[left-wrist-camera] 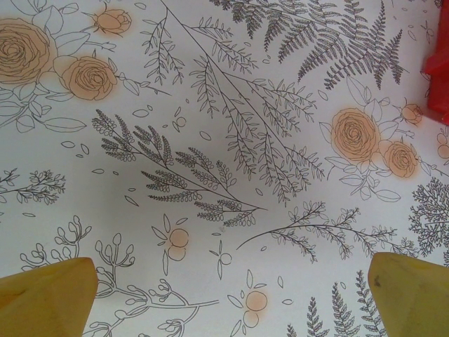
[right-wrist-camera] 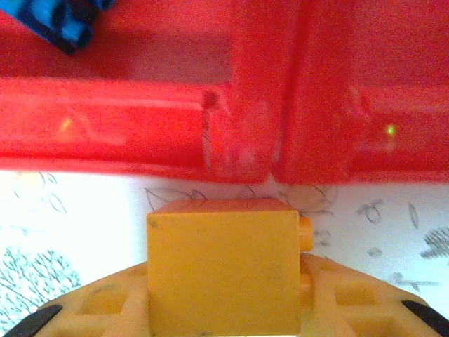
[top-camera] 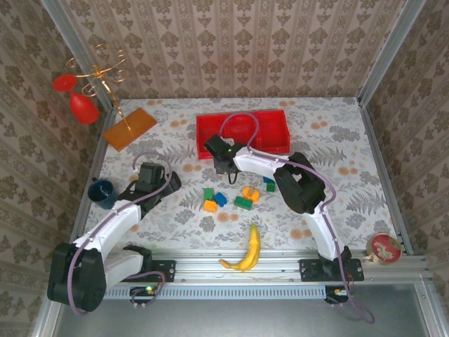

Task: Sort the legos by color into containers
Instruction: Pick up the lego from the center of the table, then place the lego in the container.

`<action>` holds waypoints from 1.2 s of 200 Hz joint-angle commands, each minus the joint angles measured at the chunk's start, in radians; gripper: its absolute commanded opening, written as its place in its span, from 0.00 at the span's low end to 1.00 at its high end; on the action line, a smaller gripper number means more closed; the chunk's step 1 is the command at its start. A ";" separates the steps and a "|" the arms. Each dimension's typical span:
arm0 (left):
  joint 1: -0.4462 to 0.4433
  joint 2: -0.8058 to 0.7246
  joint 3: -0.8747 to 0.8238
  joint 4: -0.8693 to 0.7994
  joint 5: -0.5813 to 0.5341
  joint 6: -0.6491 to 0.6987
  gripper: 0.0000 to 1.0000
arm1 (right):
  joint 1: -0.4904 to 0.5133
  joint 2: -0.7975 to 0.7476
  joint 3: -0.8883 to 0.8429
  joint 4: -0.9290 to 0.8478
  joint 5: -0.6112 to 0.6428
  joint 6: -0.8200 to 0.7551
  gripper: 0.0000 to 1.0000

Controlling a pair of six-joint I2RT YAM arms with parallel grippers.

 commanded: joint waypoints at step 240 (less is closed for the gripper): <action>0.008 -0.012 0.037 -0.009 0.012 -0.014 1.00 | -0.197 -0.015 0.234 -0.139 0.034 -0.202 0.38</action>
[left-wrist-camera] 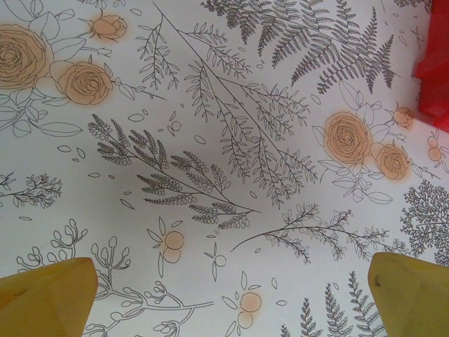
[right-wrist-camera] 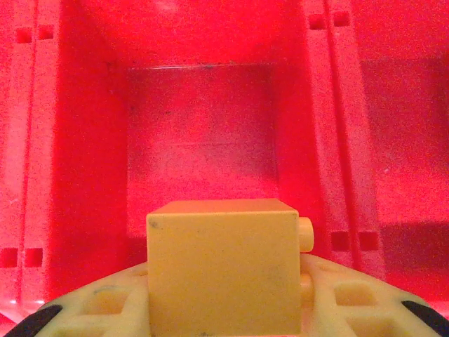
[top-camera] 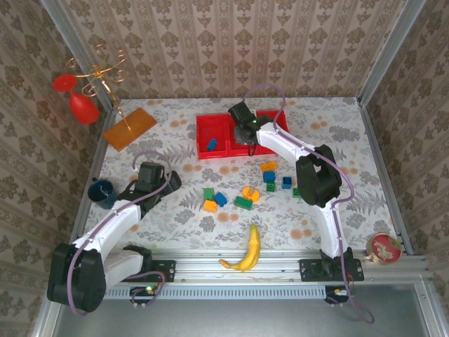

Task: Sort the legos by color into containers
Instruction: Place the lego in the container.

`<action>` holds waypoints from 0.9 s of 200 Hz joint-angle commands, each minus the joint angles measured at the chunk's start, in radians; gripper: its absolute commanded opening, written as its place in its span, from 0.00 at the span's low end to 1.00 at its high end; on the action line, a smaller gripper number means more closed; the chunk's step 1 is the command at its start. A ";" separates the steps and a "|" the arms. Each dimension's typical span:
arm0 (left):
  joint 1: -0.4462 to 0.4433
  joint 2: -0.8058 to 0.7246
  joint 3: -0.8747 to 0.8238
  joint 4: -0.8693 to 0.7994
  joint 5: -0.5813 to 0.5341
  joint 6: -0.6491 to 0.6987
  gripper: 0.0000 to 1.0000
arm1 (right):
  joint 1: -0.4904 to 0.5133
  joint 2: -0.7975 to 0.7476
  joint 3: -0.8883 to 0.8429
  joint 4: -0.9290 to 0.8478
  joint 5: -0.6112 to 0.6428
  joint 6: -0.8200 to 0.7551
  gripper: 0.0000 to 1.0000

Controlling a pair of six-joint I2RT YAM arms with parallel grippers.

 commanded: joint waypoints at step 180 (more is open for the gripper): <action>0.007 -0.038 0.049 -0.008 0.017 -0.017 1.00 | 0.047 -0.366 -0.254 -0.064 0.006 0.078 0.68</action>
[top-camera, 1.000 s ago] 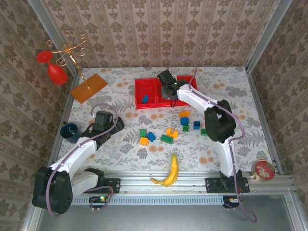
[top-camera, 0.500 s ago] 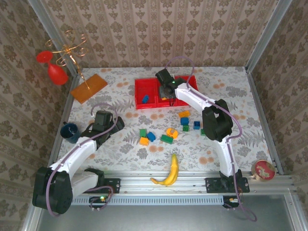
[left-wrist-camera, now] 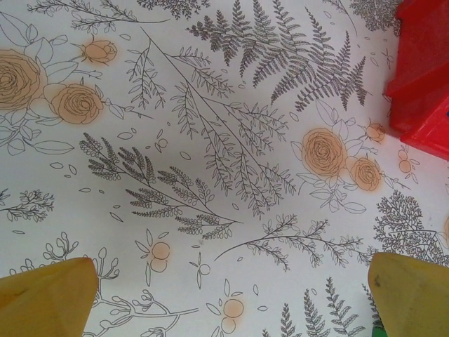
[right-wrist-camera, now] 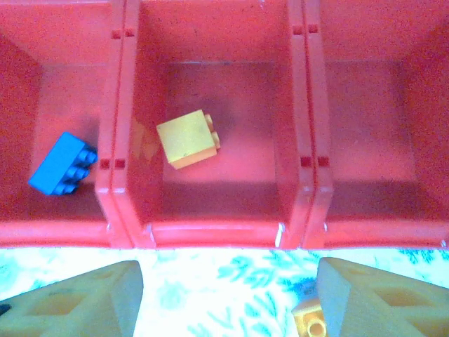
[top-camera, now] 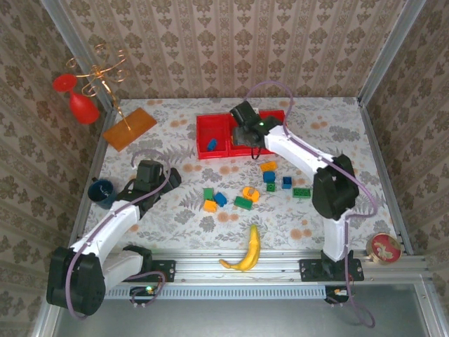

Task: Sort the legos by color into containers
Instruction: Place the lego in the container, then pick up the lego from the middle-right of the table.

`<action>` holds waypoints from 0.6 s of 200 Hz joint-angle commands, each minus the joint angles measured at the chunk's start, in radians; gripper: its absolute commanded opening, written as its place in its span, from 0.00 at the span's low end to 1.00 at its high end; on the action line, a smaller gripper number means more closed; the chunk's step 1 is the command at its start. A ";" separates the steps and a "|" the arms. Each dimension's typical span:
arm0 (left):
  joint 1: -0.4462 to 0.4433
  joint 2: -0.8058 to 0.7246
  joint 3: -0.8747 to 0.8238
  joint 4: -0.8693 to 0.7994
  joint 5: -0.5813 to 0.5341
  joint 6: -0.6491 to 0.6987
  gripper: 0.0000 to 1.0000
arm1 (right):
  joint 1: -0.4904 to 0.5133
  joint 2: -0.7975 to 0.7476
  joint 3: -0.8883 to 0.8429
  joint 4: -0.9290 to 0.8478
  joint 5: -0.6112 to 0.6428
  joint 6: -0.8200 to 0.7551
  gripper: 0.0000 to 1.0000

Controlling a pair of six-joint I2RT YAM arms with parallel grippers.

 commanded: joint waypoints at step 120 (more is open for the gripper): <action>-0.005 0.025 0.050 0.018 0.044 -0.025 1.00 | -0.004 -0.528 -0.497 -0.149 -0.026 0.250 0.74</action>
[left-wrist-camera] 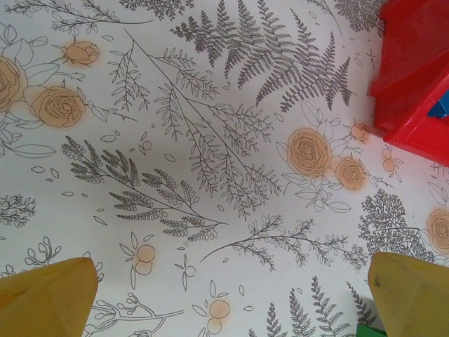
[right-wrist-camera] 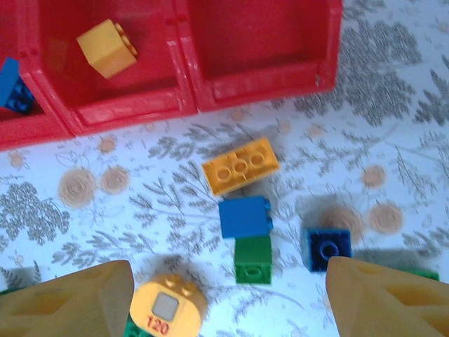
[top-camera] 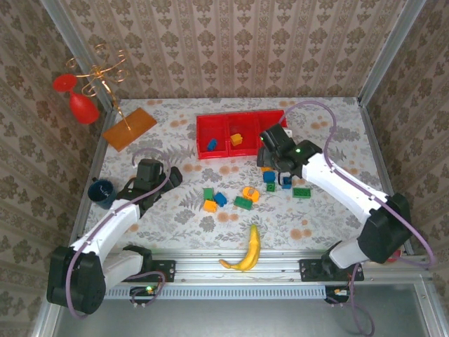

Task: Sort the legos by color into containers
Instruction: Pick up the lego from the middle-right of the table.

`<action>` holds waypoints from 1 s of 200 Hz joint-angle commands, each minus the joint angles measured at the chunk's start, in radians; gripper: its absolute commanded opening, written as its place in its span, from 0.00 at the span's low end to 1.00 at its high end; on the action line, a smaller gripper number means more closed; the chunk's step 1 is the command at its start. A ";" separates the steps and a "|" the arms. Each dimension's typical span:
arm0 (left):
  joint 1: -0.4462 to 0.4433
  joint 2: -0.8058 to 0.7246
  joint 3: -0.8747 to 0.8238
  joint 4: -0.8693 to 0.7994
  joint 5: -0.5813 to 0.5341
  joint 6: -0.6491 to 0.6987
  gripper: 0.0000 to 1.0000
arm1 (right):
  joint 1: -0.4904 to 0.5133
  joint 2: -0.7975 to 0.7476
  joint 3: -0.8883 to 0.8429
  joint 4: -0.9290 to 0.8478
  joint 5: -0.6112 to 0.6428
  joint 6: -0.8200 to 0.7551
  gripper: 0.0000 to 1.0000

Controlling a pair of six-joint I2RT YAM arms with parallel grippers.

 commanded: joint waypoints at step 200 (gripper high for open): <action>-0.100 0.125 0.112 0.007 0.006 0.001 1.00 | -0.267 -0.120 -0.313 -0.104 -0.093 0.129 0.76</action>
